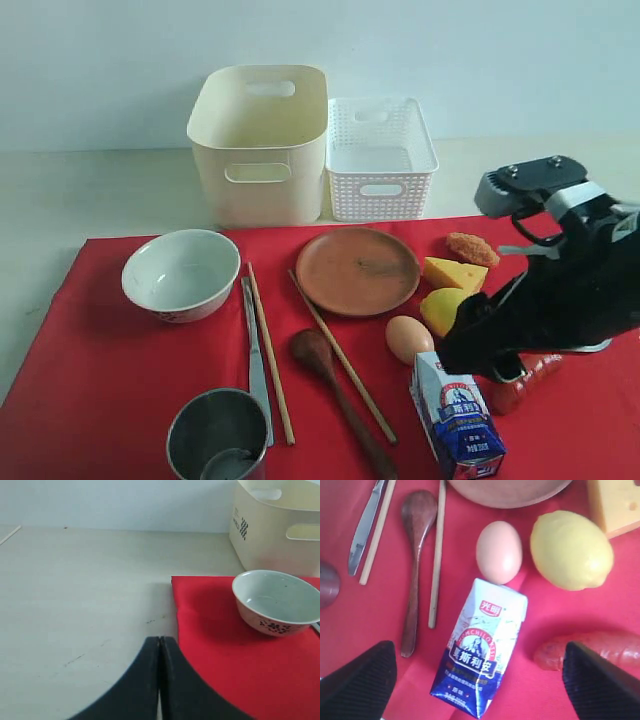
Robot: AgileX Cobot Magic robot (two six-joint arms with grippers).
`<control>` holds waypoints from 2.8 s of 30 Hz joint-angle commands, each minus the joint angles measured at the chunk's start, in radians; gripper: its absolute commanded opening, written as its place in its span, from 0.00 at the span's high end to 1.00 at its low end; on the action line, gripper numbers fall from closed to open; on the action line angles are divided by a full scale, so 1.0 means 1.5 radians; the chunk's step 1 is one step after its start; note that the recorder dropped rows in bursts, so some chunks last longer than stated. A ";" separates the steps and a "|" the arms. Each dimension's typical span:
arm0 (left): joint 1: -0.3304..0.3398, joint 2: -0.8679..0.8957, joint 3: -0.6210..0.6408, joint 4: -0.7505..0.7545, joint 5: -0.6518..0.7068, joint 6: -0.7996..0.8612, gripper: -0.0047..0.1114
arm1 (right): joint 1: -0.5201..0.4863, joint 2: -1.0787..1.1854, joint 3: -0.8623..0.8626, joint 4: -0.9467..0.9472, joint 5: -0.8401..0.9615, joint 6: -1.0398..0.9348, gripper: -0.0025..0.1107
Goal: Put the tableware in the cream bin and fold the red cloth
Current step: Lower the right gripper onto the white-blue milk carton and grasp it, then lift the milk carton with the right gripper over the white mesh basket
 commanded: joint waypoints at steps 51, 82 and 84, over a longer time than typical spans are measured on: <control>0.000 -0.005 0.001 -0.001 -0.006 0.000 0.96 | 0.105 0.340 -0.146 -0.144 0.083 0.238 0.98; 0.000 -0.005 0.001 -0.001 -0.006 0.000 0.96 | 0.105 -0.041 -0.146 -0.160 0.040 0.198 0.98; 0.000 -0.005 0.001 -0.001 -0.006 0.000 0.96 | 0.105 -0.046 -0.146 -0.165 0.012 0.198 0.98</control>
